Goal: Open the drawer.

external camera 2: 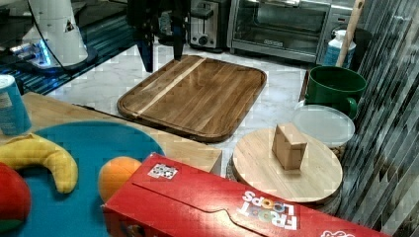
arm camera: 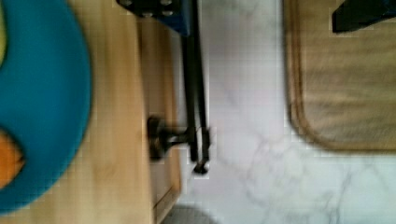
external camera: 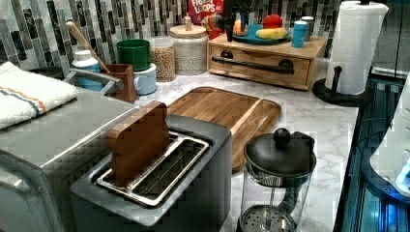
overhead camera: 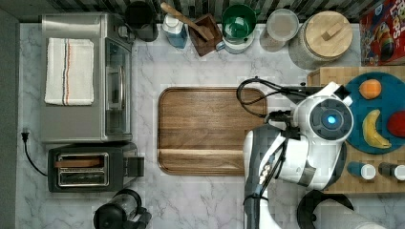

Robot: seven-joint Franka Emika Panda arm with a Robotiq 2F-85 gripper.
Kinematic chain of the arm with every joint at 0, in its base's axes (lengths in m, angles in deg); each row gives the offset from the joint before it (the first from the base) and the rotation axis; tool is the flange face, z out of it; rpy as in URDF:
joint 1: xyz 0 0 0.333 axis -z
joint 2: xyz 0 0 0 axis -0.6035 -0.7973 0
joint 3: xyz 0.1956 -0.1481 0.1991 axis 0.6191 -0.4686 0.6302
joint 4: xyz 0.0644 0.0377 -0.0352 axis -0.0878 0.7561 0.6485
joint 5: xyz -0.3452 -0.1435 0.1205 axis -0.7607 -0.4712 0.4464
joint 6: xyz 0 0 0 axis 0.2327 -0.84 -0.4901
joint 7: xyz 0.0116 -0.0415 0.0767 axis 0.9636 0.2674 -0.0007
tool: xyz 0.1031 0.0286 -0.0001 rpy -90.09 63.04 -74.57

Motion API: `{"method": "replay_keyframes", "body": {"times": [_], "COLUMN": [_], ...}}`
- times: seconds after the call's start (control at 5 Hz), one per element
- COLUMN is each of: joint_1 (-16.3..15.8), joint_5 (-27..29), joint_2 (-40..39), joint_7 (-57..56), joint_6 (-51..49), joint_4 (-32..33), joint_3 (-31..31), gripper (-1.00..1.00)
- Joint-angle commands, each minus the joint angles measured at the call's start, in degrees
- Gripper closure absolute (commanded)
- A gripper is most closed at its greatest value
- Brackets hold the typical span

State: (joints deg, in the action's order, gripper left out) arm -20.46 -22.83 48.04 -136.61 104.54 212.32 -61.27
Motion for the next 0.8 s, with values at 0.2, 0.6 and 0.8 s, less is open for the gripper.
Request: {"method": "replay_keyframes", "body": {"times": [0.2,0.6,0.8], "joint_1": [2.3,3.2,1.2], "joint_5": [0.0,1.0,1.2], "joint_2": [-4.9,-7.9,-9.2], "joint_7": [-5.5,-5.0,-4.3], "joint_6": [7.1,12.2,17.6], "joint_4": [3.0,4.2,5.8], "joint_3": [-0.5,-1.2,-3.9], "gripper": [-1.0,-1.0,-1.0]}}
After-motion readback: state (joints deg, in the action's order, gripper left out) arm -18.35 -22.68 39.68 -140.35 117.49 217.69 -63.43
